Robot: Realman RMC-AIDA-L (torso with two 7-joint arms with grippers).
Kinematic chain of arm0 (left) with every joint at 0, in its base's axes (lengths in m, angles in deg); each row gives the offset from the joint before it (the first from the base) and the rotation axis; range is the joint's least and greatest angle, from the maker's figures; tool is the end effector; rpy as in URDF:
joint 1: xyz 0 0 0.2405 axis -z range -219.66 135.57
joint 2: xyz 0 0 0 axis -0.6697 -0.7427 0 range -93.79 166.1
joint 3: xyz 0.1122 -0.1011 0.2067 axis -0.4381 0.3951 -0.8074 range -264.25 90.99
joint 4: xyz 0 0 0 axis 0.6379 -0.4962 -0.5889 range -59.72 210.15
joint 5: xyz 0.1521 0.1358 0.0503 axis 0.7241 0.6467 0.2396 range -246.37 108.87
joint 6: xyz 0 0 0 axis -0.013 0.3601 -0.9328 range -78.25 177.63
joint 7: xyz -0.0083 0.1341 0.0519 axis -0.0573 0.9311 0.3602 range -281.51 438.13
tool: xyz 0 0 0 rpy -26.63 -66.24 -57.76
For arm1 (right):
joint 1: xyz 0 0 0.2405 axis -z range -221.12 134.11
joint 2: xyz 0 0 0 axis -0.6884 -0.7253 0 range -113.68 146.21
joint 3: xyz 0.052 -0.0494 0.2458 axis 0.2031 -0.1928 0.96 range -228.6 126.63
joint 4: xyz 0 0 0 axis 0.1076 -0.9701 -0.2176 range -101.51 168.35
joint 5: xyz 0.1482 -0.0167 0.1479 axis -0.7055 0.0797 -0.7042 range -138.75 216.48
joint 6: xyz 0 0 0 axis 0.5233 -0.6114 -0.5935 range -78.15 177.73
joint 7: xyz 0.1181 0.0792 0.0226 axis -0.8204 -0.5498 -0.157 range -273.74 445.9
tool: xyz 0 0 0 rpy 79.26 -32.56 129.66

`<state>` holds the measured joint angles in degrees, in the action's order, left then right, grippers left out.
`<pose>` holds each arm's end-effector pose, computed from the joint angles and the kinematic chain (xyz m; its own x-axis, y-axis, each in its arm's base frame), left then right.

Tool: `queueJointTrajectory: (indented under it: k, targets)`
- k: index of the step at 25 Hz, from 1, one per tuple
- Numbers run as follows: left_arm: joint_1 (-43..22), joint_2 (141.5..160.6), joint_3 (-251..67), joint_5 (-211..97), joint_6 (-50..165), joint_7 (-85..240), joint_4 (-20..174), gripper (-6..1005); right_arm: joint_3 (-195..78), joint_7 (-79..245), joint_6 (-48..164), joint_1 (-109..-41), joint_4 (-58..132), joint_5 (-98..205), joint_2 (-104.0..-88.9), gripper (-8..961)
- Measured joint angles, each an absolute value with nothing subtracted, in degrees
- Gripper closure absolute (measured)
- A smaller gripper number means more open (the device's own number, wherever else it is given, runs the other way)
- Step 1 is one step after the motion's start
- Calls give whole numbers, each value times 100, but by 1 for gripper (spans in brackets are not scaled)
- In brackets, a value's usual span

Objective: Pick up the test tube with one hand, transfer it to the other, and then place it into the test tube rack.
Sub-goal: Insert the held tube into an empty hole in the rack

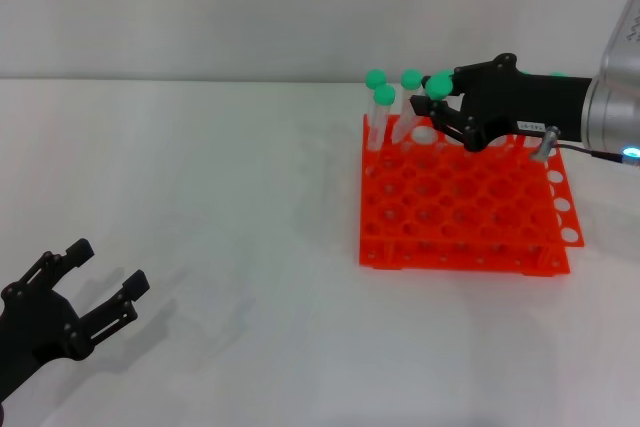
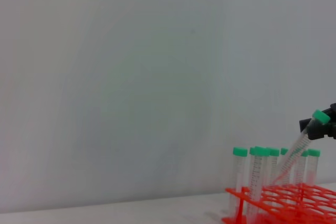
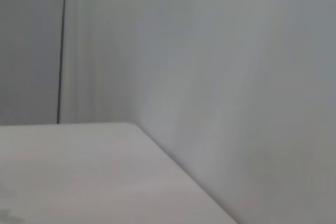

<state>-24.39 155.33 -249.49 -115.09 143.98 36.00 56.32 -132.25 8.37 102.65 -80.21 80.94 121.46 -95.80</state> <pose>-0.3651 0.2295 0.0105 0.6493 0.1395 0.7477 0.6783 -0.5508 -0.4863 0.1622 0.4248 0.0010 0.9203 0.0196 -0.3907 -0.1919 -0.8477 -0.4946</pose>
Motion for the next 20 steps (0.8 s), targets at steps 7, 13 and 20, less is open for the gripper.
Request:
queueJointTrajectory:
  k: [7, 13, 20]
  targets:
    - [-2412, 15533, -24949, -11514, 14373, 3551, 5633, 106, -13226, 590, 10287, -8118, 8086, 12330, -9465, 744]
    - [-2401, 15533, -24949, -11516, 14371, 3541, 5666, 106, -13230, 154, 10266, -8360, 8033, 12762, -9437, 744]
    - [-2403, 15524, -24950, -11517, 14354, 3542, 5759, 106, -13226, -387, 10182, -8610, 8009, 13422, -9468, 745]
